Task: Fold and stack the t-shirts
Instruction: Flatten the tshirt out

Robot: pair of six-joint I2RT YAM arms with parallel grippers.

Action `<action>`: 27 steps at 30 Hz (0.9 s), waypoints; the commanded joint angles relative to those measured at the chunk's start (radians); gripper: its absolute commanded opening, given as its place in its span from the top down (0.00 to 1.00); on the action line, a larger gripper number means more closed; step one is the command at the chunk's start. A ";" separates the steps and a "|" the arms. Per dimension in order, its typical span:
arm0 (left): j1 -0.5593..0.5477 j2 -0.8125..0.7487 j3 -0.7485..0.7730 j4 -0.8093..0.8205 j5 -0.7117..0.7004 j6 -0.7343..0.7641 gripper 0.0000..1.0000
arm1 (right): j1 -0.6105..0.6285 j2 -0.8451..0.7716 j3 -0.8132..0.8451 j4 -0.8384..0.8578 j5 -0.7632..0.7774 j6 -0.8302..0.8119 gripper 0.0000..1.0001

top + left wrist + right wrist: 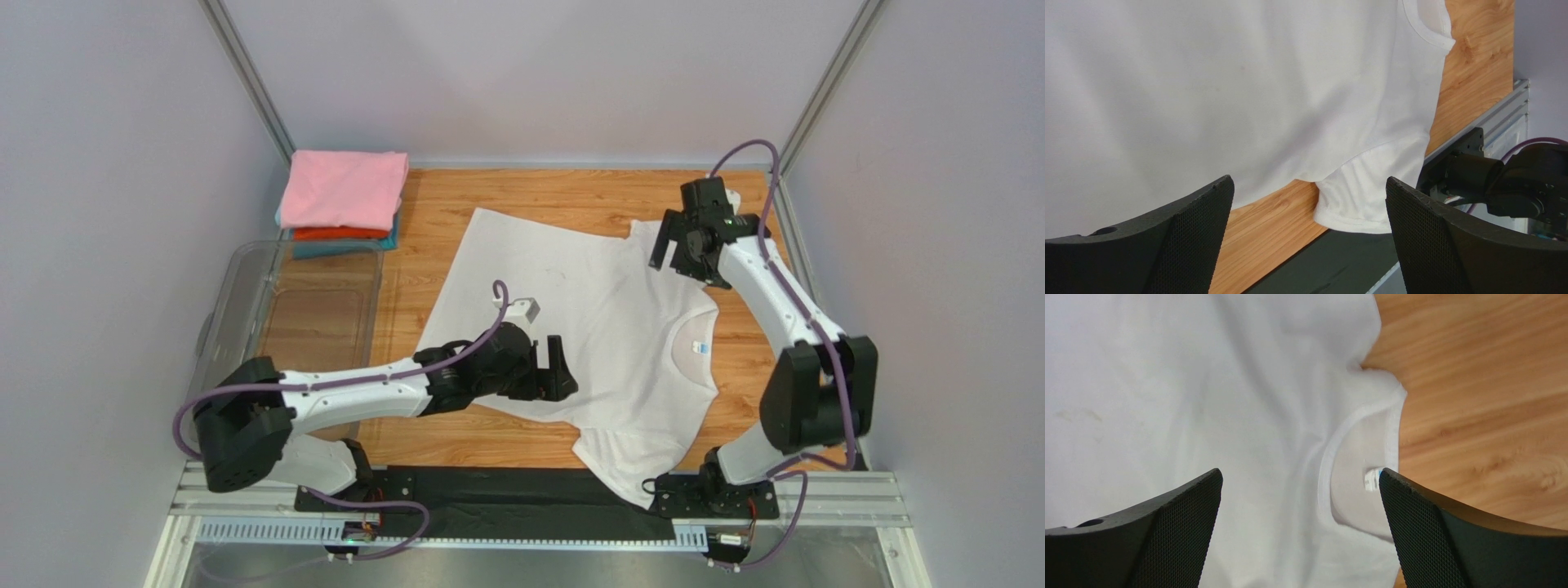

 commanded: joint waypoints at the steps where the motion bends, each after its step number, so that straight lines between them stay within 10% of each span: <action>1: 0.002 -0.090 0.012 -0.185 -0.121 0.104 0.00 | 0.038 -0.154 -0.177 0.024 -0.019 0.069 0.00; 11: 0.266 -0.145 -0.032 -0.213 -0.069 0.228 0.00 | 0.169 -0.392 -0.634 0.182 -0.148 0.188 0.00; 27: 0.467 0.129 -0.037 -0.120 0.109 0.267 0.01 | 0.025 0.083 -0.353 0.166 0.008 0.056 0.00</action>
